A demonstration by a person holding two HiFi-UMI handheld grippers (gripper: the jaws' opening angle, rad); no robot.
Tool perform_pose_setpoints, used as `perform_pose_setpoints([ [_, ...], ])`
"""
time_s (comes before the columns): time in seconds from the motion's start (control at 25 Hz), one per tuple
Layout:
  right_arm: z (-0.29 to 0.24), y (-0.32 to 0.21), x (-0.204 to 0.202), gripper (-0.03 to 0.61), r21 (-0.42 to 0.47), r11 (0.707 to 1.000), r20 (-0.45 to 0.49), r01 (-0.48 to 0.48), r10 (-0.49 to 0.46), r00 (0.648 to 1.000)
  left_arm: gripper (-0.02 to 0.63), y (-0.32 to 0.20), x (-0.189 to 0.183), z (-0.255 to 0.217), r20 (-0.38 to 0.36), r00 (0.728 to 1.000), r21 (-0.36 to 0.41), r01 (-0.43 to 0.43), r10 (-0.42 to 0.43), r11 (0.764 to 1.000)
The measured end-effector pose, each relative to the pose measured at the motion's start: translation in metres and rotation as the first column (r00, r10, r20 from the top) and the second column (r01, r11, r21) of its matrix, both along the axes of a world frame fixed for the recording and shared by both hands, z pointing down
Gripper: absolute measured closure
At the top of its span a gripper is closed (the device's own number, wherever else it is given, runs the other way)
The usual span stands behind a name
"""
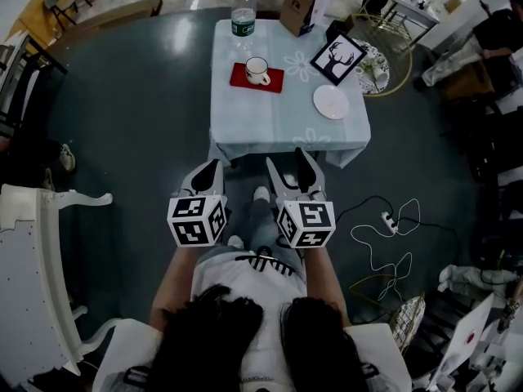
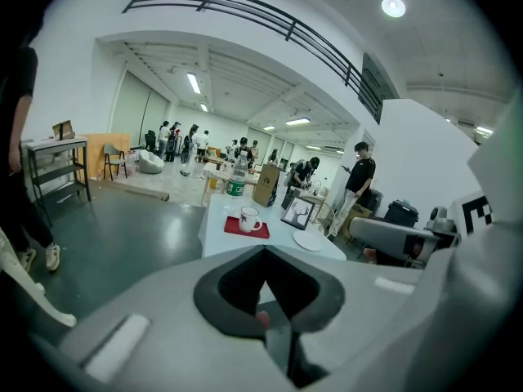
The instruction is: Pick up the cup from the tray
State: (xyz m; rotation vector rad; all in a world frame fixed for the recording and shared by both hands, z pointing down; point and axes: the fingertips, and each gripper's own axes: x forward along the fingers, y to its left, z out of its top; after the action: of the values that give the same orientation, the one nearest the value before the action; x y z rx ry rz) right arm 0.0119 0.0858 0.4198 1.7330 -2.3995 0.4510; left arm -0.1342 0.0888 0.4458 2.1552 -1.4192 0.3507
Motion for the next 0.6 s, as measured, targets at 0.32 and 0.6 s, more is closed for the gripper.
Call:
perform_pose_setpoints([
  [0.32,-0.001,-0.073,0.025,0.257,-0.004,0.999,-0.010,0.051,-0.051,0.999,0.614,-0.063,0.022,-0.002,0.006,0.999,-0.020,0.052,-0.051,0.998],
  [0.6,0.005,-0.133,0.049,0.247,-0.013,0.994,-0.019,0.106,-0.106,0.994,0.614,-0.111,0.048,0.003,0.007,0.995,-0.038,0.103,-0.102,0.994],
])
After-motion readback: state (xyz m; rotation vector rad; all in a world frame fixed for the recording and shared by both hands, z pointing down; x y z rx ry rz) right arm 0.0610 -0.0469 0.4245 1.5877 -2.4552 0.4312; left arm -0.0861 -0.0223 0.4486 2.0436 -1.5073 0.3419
